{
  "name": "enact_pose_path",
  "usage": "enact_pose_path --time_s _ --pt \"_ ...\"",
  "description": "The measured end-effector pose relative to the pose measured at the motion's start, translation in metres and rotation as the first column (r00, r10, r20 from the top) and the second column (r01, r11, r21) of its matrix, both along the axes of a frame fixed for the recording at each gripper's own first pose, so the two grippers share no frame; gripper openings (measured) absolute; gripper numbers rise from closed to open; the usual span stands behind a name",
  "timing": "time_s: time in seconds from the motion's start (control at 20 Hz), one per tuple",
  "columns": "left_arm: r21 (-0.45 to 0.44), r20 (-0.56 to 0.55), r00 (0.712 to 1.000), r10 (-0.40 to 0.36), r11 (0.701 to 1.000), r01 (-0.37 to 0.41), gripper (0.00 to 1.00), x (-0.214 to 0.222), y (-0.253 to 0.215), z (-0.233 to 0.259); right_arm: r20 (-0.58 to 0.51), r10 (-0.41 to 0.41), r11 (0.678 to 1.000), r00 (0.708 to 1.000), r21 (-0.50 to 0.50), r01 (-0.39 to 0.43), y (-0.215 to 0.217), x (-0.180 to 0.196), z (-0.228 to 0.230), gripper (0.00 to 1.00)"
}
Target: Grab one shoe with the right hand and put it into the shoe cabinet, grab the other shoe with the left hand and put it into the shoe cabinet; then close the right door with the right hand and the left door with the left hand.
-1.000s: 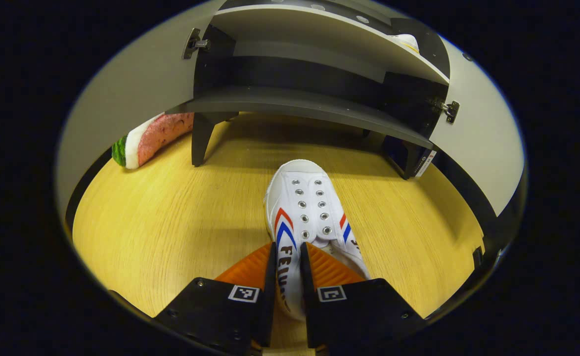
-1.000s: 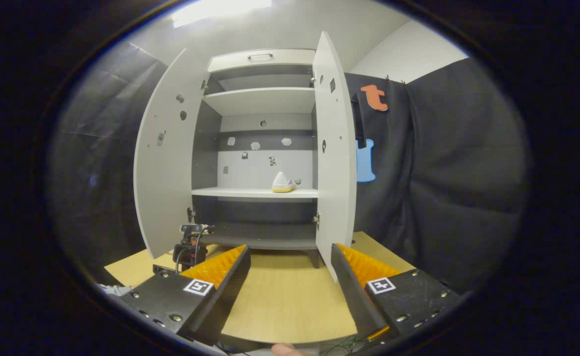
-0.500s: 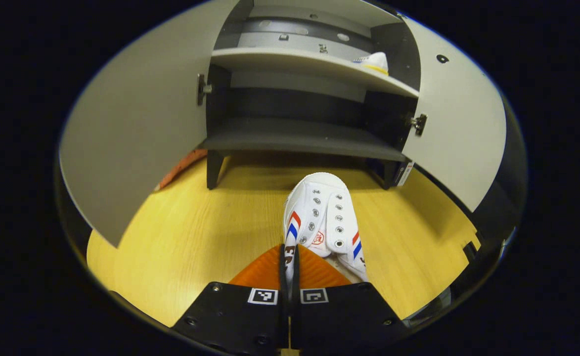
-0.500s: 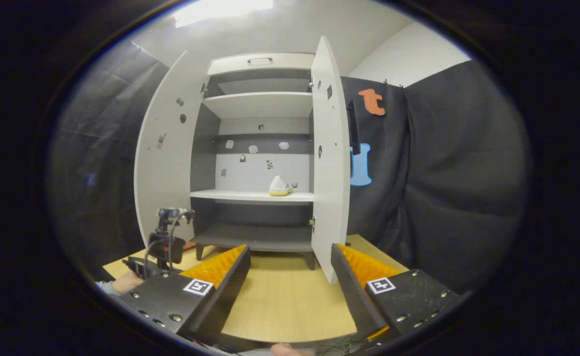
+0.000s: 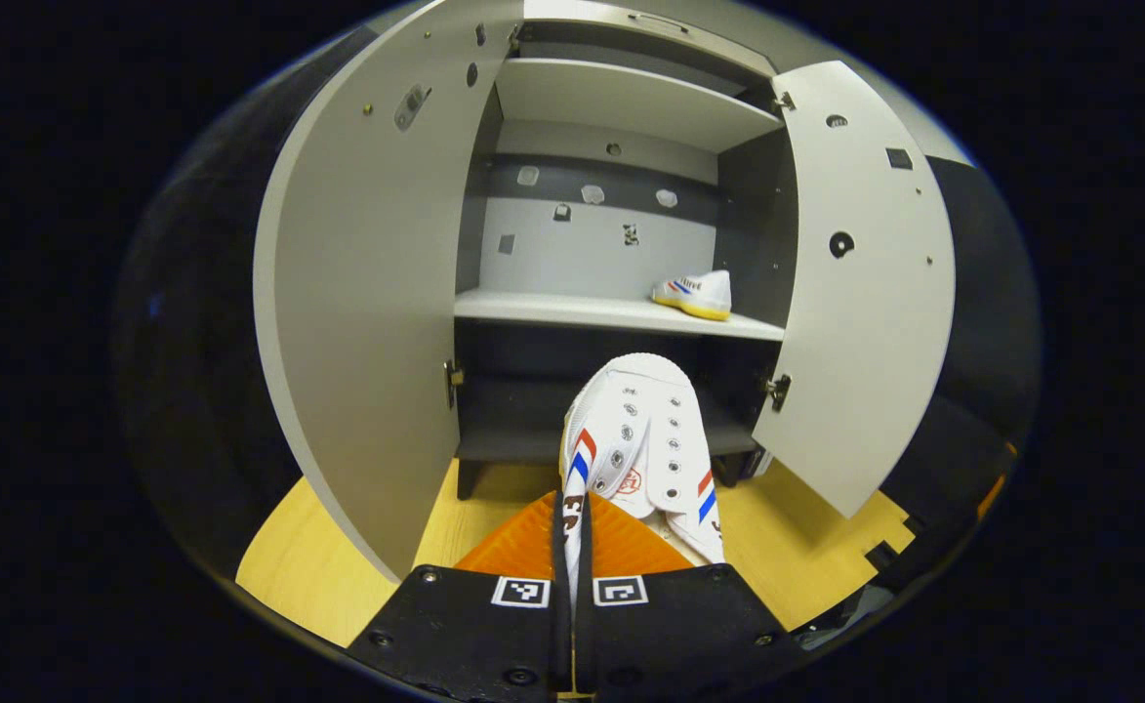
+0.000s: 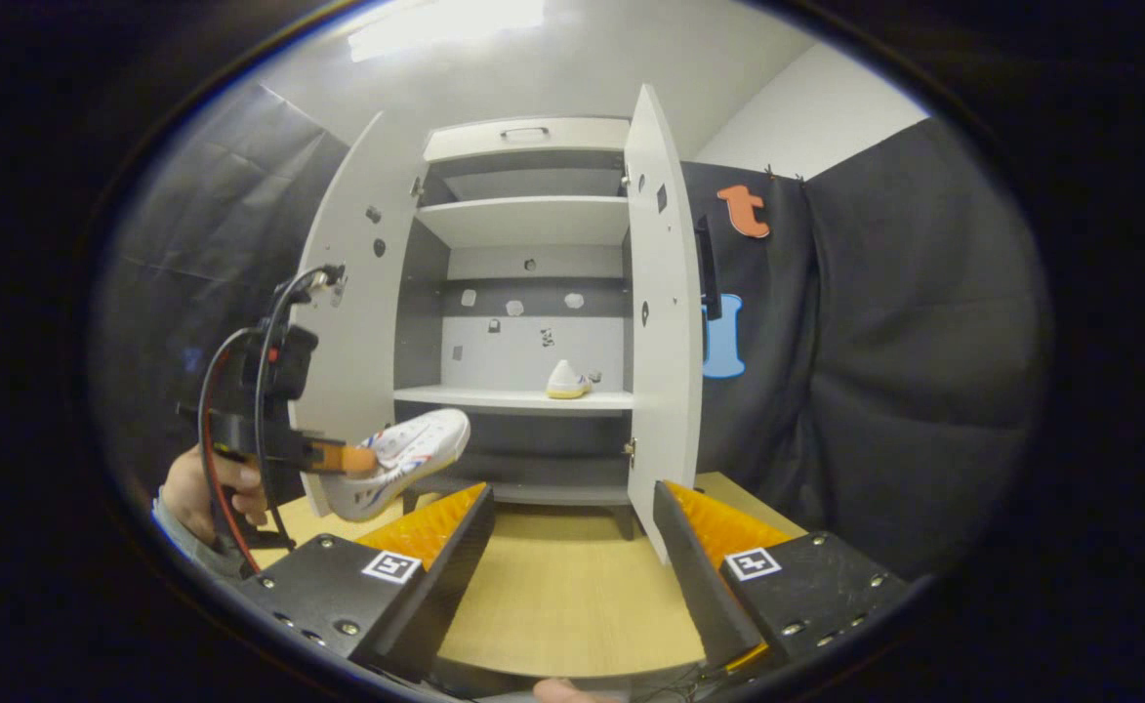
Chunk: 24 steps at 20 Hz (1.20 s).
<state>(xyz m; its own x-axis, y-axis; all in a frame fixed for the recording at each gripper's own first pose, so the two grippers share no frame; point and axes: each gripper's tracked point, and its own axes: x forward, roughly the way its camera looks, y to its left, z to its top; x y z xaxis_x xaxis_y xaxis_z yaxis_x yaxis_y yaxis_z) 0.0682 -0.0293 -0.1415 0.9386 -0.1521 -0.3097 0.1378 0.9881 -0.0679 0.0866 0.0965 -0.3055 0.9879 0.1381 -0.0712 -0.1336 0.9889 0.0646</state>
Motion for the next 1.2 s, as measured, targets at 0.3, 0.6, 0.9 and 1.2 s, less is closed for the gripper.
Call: enact_pose_path --time_s 0.3,0.6,0.9,1.2 --pt "-0.109 0.059 0.998 0.002 0.994 0.005 0.02 0.036 -0.020 0.059 0.071 -0.006 0.998 0.997 0.058 0.002 0.000 -0.004 0.014 0.97" --pt "-0.017 0.074 0.997 0.039 0.999 -0.038 0.02 0.104 -0.022 0.091 0.084 0.005 0.999 0.996 0.047 -0.009 -0.002 -0.010 0.011 0.97" --pt "-0.154 -0.013 0.997 0.076 0.985 -0.077 0.02 0.199 -0.024 0.105 0.090 0.009 0.998 0.996 0.066 -0.015 -0.003 -0.011 0.011 0.97" --pt "-0.158 -0.065 0.983 0.170 0.971 -0.178 0.02 0.276 -0.007 0.086 0.093 0.005 0.996 0.996 0.091 -0.014 -0.007 -0.009 0.010 0.98"
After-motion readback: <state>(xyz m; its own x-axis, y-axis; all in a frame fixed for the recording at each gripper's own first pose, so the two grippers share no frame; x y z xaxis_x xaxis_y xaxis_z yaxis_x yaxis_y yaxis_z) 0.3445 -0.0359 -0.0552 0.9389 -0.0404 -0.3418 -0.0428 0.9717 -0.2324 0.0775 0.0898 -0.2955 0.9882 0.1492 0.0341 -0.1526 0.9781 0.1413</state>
